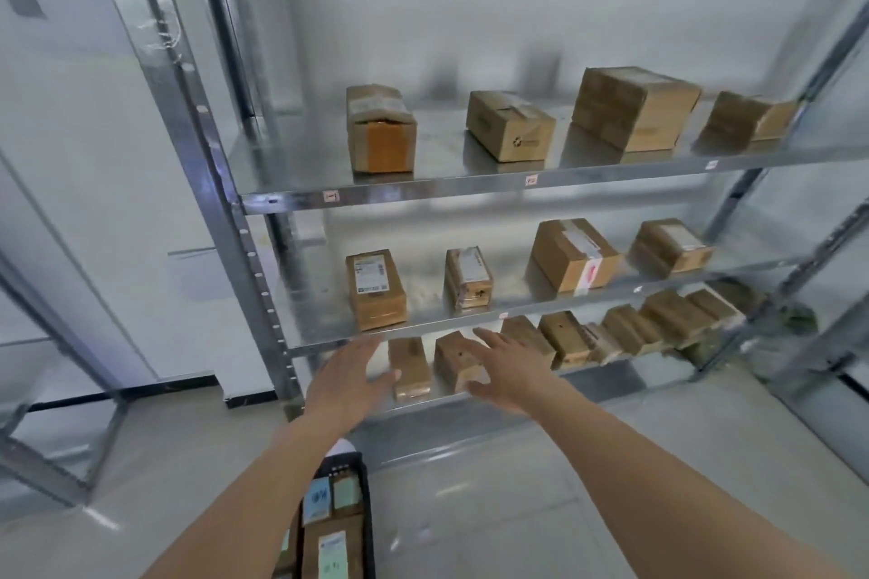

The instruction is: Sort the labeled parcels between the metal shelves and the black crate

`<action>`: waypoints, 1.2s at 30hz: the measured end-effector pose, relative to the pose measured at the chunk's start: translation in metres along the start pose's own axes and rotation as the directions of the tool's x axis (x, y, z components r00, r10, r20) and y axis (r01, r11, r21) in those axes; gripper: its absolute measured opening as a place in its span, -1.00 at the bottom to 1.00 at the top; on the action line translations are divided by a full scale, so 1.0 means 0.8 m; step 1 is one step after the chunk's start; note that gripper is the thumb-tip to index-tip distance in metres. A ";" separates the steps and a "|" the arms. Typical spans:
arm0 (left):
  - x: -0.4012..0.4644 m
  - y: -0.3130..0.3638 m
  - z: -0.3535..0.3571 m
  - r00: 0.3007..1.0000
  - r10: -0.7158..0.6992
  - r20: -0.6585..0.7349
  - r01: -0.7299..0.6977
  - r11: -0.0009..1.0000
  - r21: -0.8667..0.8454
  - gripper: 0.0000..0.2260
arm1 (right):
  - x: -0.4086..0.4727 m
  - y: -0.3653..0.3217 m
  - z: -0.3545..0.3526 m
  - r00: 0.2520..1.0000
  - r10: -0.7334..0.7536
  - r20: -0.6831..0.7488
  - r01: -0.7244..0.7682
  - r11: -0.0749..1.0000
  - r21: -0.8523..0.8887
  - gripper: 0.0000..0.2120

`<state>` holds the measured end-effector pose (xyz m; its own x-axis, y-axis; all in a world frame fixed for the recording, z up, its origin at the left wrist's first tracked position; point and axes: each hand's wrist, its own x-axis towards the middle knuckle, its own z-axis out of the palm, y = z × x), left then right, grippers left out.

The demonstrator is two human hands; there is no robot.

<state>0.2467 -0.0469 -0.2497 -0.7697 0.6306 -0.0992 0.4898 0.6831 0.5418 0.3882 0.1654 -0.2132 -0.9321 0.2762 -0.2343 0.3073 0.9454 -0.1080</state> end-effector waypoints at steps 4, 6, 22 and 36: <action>0.006 0.016 0.024 1.000 -0.022 0.017 0.023 0.999 -0.026 -0.40 | -0.004 0.035 0.006 1.000 0.010 0.007 -0.010 1.000 0.019 -0.35; 0.016 0.013 0.040 0.999 -0.035 0.035 0.036 0.999 -0.026 -0.39 | 0.004 0.050 0.016 0.999 0.010 0.034 -0.011 0.999 0.031 -0.35; 0.199 -0.101 0.266 0.952 -0.252 0.172 0.280 0.945 -0.169 -0.39 | 0.245 0.154 0.237 0.955 -0.024 0.296 -0.040 0.977 0.208 -0.37; 0.388 -0.270 0.512 0.910 -0.410 0.067 0.411 0.869 -0.276 -0.32 | 0.502 0.196 0.536 0.968 -0.113 0.223 -0.025 0.844 0.536 -0.35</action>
<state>0.0696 0.1522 -0.7391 -0.8733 0.3188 -0.3684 -0.0043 0.7512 0.6601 0.1444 0.3501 -0.7380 -0.8945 0.1226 -0.4299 0.3855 0.6985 -0.6029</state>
